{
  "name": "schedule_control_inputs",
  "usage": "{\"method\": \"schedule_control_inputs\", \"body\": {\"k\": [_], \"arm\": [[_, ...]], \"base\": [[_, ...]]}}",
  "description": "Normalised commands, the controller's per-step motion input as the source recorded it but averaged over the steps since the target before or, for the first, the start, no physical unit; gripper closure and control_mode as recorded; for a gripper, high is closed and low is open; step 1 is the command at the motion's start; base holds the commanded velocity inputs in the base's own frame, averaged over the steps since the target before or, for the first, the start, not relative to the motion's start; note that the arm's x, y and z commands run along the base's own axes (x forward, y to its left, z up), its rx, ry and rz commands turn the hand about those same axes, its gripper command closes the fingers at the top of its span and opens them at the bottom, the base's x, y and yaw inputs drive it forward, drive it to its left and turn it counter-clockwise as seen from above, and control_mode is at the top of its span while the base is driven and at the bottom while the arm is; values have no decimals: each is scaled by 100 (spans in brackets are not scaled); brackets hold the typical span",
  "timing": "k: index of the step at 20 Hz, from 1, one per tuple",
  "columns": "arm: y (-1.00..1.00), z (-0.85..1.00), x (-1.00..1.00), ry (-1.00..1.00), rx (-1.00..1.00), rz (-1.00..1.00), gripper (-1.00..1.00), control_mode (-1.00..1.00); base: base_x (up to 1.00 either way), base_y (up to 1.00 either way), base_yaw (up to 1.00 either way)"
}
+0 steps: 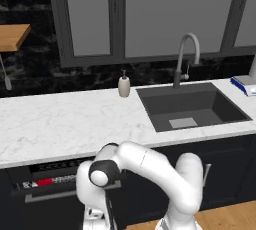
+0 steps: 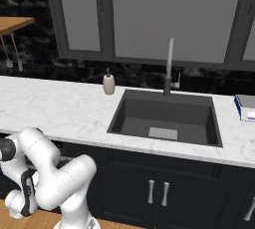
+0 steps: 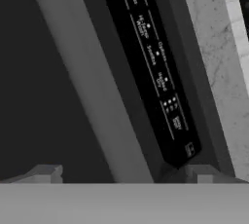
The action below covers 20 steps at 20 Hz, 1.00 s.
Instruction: Pick up the cup and bowl from the counter, place them in the dishwasher, and close the dishwasher door.
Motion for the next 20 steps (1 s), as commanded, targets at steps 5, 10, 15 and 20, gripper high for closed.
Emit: {"method": "schedule_control_inputs", "body": {"k": [5, 10, 15, 20], "arm": [[-54, 17, 84, 0, 19, 4, -100, -100], [-39, 0, 62, 1, 11, 2, -100, -100], [-45, 0, 85, 2, 6, 0, -100, -100], [-40, 0, 96, 0, 0, 0, -100, -100]], "base": [[0, 0, 0], [0, 0, 0], [0, 0, 0], [0, 0, 0]]}}
